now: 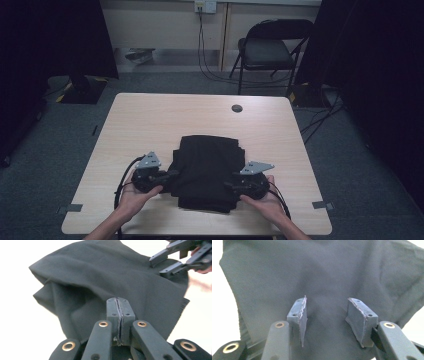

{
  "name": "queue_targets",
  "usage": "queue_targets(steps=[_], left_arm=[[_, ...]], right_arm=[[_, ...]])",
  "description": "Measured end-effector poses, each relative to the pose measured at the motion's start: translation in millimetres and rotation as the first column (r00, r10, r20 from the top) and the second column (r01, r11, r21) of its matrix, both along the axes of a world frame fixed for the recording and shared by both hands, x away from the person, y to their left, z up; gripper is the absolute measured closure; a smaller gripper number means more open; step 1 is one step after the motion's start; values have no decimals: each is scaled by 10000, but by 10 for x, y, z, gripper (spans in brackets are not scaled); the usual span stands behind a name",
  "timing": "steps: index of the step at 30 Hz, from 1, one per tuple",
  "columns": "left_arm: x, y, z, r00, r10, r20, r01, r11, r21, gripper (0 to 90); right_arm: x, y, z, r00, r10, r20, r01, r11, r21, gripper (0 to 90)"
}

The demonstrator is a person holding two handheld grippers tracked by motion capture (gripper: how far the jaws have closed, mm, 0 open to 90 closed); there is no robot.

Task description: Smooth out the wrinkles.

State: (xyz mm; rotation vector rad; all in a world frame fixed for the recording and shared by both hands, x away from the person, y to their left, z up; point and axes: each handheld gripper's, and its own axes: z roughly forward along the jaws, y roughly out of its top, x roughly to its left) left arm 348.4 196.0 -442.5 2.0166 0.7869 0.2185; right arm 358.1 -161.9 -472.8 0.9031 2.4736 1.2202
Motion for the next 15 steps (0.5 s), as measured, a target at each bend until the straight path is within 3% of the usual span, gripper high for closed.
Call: queue_targets(steps=[3,5,6,7,9,11,13,15], left_arm=[[-82,76,-63,9987,-117,-491,125,9998,156,878],[-91,52,-93,9978,-67,-654,100,9986,516,857],[-88,43,-82,9986,130,-520,-104,9988,488,798],[-73,43,-58,9985,277,-477,-260,9990,359,645],[-49,44,9,9991,413,-11,-413,9991,-54,635],[2,15,73,9970,654,403,-654,9979,-23,537],[63,-60,92,9964,685,505,-688,9976,50,520],[107,-160,70,9987,310,405,-306,9995,-85,549]], right_arm=[[-15,-42,-25,9998,-36,-176,34,9999,-116,499],[-27,-39,-21,9997,-26,-228,23,9999,-145,494],[-28,-29,-5,9998,2,-181,-5,9998,-200,483],[-33,-24,52,10000,42,-16,-42,10000,11,481],[-30,-24,78,10000,64,50,-64,9999,119,482],[-6,-7,156,9996,47,275,-58,9992,407,490],[31,24,196,9992,76,387,-99,9981,609,506],[67,79,199,9989,169,431,-197,9976,661,526]])
